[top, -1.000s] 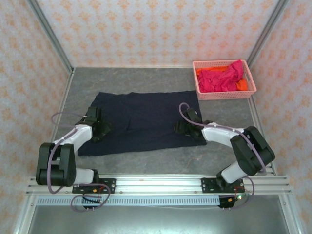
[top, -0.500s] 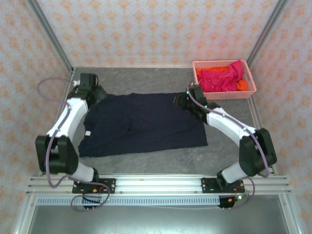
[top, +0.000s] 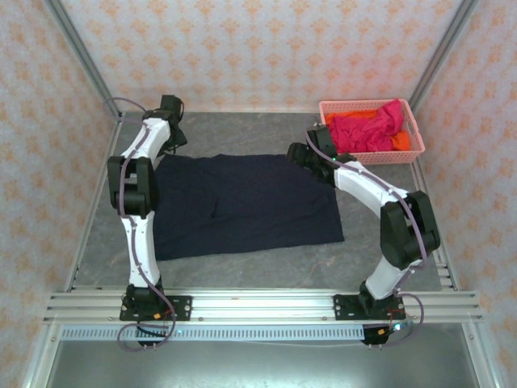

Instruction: Fold and stack the t-shirts

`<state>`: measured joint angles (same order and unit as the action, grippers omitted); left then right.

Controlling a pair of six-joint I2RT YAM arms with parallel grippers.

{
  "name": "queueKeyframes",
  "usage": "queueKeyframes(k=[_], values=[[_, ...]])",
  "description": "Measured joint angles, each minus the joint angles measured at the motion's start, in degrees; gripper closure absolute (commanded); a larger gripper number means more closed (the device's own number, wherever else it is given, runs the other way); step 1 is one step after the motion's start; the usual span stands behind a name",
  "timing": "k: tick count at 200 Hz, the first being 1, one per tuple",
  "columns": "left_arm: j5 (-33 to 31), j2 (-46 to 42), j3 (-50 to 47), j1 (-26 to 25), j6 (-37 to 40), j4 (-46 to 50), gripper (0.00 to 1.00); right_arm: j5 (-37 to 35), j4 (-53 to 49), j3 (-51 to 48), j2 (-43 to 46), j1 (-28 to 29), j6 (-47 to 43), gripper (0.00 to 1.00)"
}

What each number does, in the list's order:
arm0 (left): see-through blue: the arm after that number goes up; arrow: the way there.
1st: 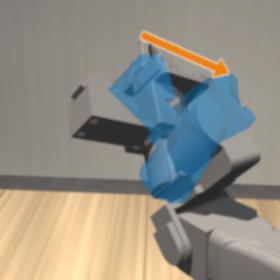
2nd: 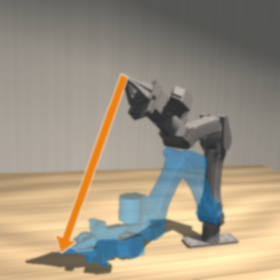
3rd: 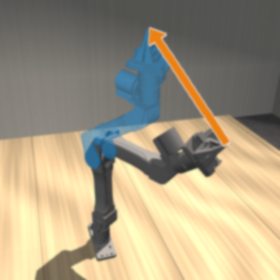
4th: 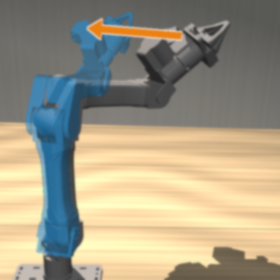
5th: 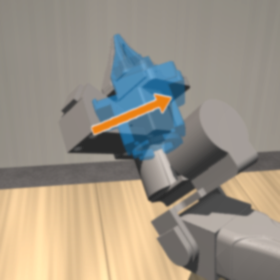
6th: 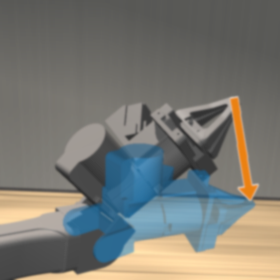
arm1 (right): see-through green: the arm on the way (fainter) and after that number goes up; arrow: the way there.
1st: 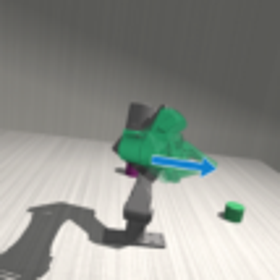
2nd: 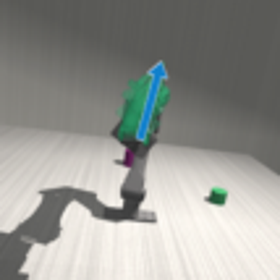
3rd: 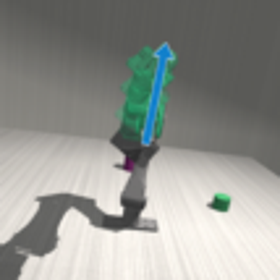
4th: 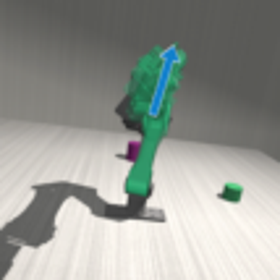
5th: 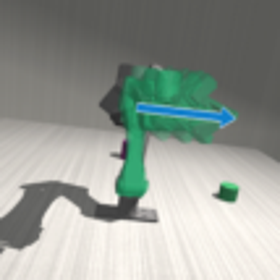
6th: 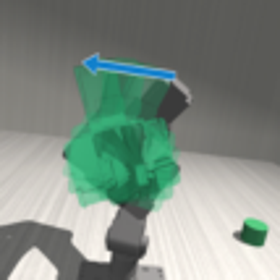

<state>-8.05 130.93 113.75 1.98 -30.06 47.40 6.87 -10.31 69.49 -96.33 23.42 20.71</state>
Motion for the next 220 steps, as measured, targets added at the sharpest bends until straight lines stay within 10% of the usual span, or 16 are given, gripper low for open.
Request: queueKeyframes(k=[124,220], values=[[-1.84,12.17,13.88,1.42,1.68,8.13,0.50,0.59,0.04,-4.31,0.00,0.00,0.07,0.34],[0.83,14.51,16.68,2.38,2.01,10.12,1.00,0.46,-0.96,-2.49,-0.72,-2.49,0.24,0.35]])
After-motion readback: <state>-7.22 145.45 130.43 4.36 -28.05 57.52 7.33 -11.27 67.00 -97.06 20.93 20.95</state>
